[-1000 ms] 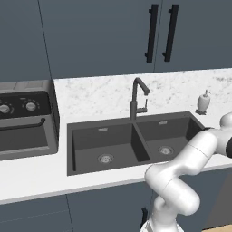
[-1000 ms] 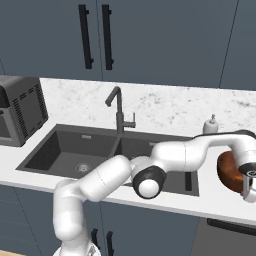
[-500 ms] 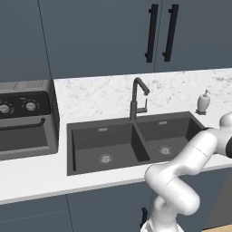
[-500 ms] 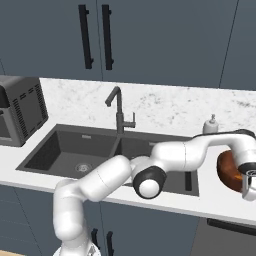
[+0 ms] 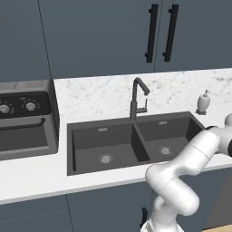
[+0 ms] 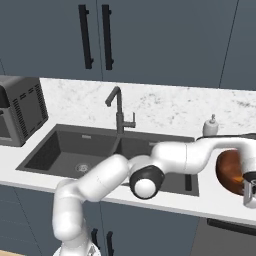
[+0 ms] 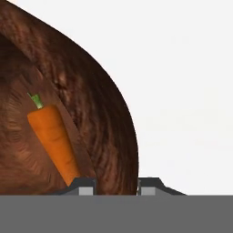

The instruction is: Pick the carrot from the sink and place it in the bowl. Then pick the bowl and place it in the microwave. Then close the microwave door and press the start button.

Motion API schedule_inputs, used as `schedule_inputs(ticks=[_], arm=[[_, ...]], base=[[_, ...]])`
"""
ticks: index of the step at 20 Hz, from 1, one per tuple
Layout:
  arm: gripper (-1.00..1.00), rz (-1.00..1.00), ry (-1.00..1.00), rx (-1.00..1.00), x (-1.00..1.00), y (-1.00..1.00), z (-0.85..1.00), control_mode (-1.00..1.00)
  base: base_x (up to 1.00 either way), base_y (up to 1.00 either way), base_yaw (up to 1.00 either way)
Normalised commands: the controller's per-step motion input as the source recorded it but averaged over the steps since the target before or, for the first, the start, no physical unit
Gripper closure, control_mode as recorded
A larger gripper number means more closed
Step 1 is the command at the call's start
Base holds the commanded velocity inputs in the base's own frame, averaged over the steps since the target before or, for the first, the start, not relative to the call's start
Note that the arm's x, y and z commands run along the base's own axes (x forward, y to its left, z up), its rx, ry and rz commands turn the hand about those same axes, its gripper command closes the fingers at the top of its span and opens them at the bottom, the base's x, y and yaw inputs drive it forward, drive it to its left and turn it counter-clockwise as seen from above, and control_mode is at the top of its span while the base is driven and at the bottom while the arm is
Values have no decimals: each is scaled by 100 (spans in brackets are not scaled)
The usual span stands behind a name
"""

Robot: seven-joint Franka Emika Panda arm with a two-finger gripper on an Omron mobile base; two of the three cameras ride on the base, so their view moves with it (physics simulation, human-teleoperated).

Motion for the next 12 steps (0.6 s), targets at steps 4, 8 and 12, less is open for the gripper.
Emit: schedule_inputs(ticks=[4, 8, 12], arm=[[100, 0, -6, -4, -88, 49, 36, -100], [100, 0, -18, -11, -96, 59, 56, -100], [100, 0, -24, -20, -77, 79, 74, -100]], base=[[0, 0, 0], [0, 0, 0], [0, 0, 0]])
